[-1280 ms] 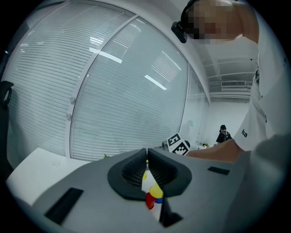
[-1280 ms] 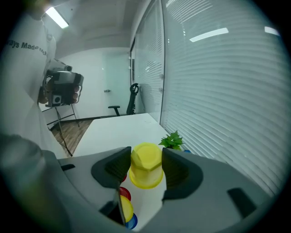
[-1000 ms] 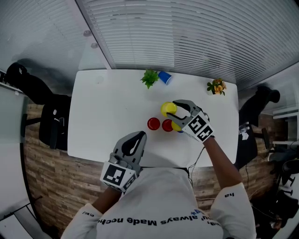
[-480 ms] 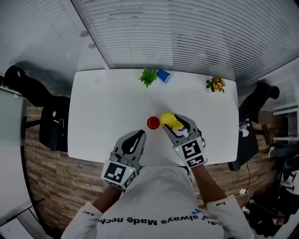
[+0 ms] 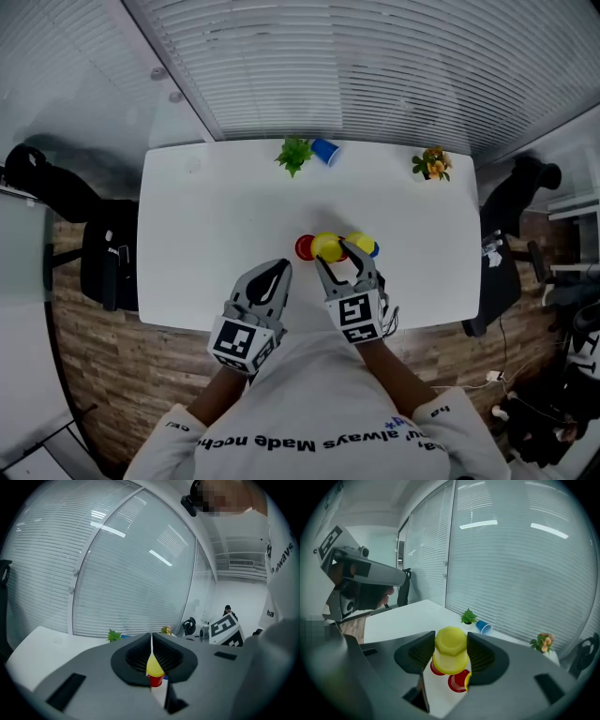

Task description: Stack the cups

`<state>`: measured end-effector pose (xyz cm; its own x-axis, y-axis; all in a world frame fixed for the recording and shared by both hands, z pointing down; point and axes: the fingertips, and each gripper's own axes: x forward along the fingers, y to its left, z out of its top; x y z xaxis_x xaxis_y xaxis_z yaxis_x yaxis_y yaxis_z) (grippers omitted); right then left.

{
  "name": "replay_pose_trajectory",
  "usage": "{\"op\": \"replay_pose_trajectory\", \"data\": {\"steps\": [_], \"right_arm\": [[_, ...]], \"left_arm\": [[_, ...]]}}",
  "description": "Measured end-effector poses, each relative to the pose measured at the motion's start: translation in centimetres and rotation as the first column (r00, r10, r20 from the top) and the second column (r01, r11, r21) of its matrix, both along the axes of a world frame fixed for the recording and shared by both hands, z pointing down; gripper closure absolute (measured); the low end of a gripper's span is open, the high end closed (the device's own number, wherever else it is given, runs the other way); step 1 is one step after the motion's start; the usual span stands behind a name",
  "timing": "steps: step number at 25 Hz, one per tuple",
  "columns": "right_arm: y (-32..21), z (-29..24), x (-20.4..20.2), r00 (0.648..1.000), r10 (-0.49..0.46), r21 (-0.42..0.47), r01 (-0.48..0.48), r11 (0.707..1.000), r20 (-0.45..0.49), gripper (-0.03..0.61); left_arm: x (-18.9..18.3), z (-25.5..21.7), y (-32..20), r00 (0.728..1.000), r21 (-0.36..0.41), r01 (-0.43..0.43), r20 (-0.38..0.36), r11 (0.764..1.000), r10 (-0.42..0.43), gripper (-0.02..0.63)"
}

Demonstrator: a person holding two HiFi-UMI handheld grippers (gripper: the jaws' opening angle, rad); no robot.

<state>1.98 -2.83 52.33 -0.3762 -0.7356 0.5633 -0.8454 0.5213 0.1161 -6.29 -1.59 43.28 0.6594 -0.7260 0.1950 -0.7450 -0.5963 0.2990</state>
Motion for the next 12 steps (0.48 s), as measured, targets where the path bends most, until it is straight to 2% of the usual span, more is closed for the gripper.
{"op": "replay_pose_trajectory", "data": {"steps": [12], "right_arm": [[-0.6, 4.1, -0.5, 0.999, 0.039, -0.053, -0.041, 0.998, -0.038, 0.351]], "left_arm": [[-0.3, 0.5, -0.8, 1.000, -0.025, 0.005, -0.011, 1.000, -0.006, 0.584]]}}
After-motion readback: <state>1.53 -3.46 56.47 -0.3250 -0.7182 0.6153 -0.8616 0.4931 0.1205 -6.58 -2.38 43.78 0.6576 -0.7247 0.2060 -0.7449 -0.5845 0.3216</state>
